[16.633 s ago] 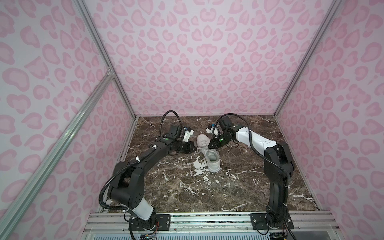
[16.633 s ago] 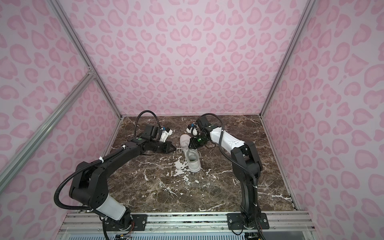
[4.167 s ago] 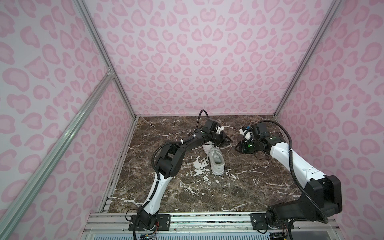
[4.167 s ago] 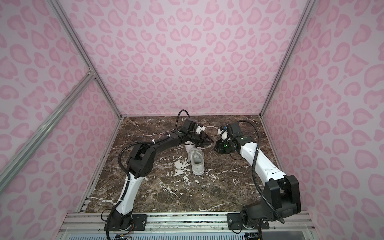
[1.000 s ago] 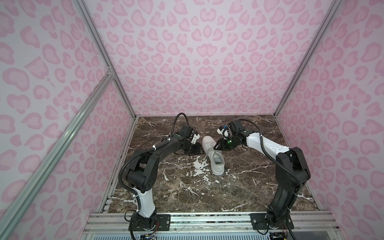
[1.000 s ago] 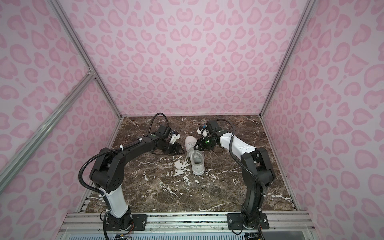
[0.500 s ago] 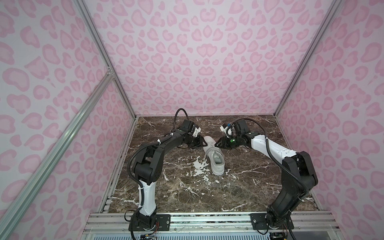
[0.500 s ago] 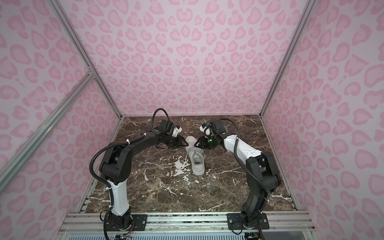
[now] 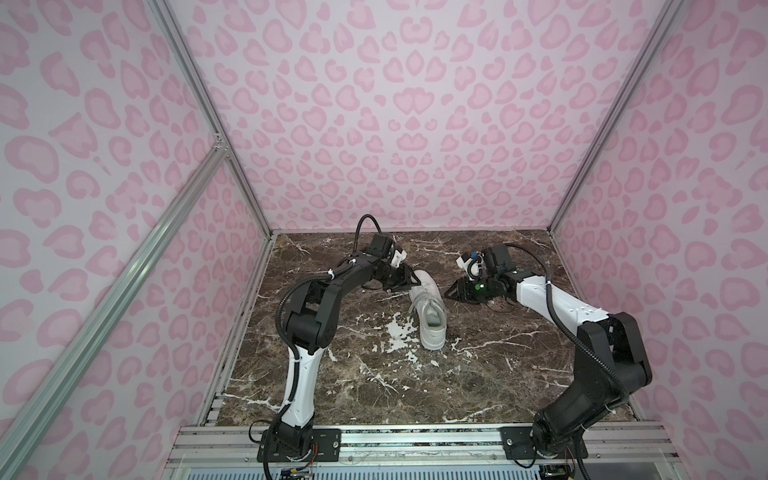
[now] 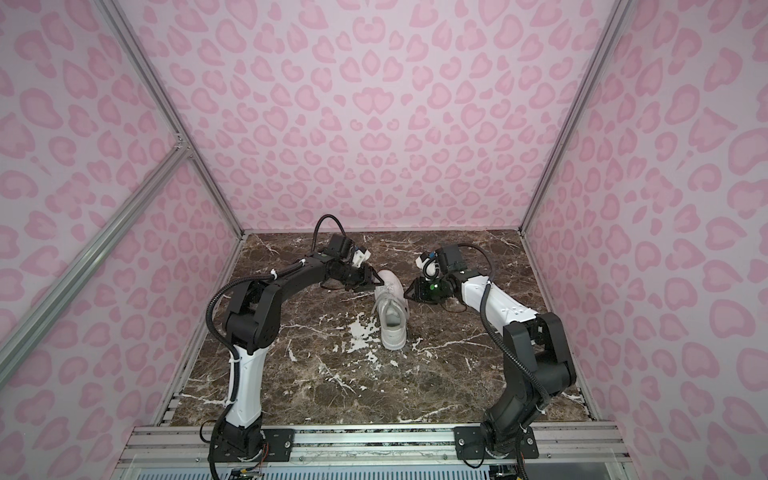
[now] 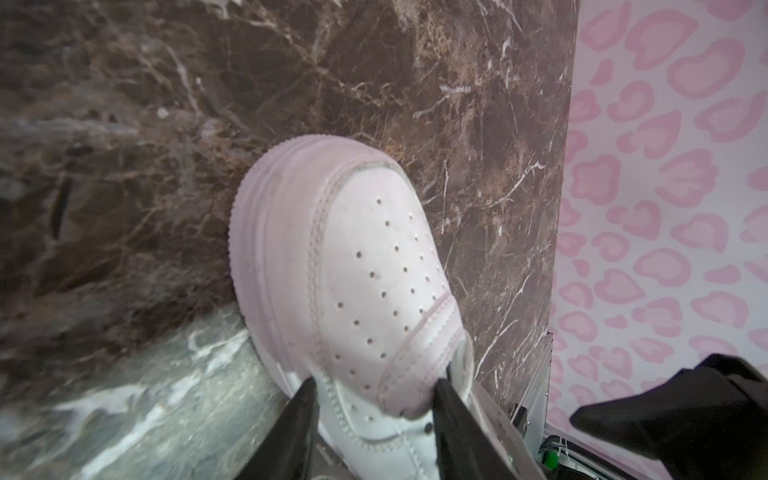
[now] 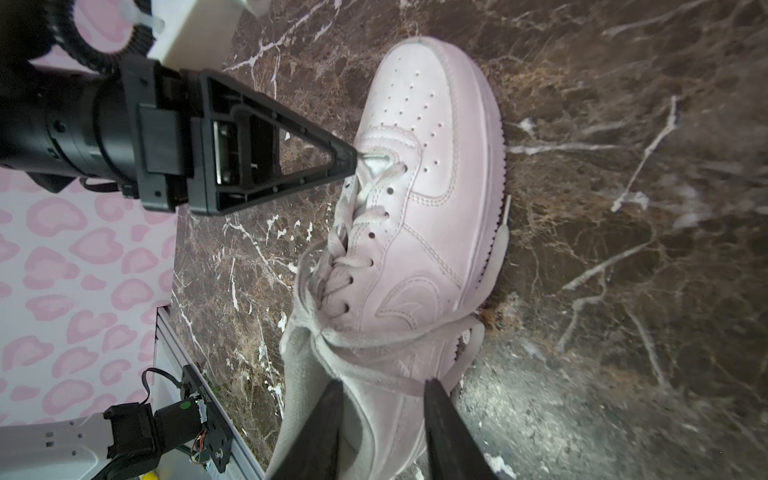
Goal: Tie the shoes
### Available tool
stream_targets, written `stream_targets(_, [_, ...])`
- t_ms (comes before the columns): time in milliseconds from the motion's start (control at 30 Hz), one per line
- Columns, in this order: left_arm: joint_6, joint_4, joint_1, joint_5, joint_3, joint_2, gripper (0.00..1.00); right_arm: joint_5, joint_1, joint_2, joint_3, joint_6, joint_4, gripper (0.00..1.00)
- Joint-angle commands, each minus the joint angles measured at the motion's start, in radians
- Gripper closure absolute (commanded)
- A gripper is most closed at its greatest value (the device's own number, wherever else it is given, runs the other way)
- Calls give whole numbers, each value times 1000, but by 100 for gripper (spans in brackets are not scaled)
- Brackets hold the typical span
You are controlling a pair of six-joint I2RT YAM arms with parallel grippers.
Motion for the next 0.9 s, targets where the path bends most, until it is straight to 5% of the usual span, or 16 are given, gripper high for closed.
stream_targets(0, [-14, 11, -5, 18, 43, 23, 54, 10, -5, -8, -21, 11, 25, 65])
stream_targets(400, [55, 79, 53, -126, -148, -250, 53, 67, -39, -57, -69, 23, 49, 62])
stream_targets(433, [63, 107, 61, -153, -193, -301, 51, 80, -44, -72, -75, 16, 50, 59])
stream_targets(467, [61, 137, 71, -171, -231, -346, 10, 94, -48, -87, -80, 8, 46, 56])
stream_targets(500, [55, 164, 89, -180, -271, -394, 2, 108, -55, -105, -85, -3, 45, 52])
stream_targets(700, [124, 168, 181, -255, -424, -638, 2, 161, -129, -211, -121, -43, 20, 29])
stream_targets(767, [167, 172, 208, -265, -471, -730, 2, 172, -153, -241, -136, -54, 14, 17])
stream_targets(800, [180, 170, 221, -294, -494, -772, 2, 183, -163, -254, -142, -58, 9, 3])
stream_targets(867, [183, 170, 238, -357, -532, -844, 2, 198, -176, -274, -155, -65, 4, 2])
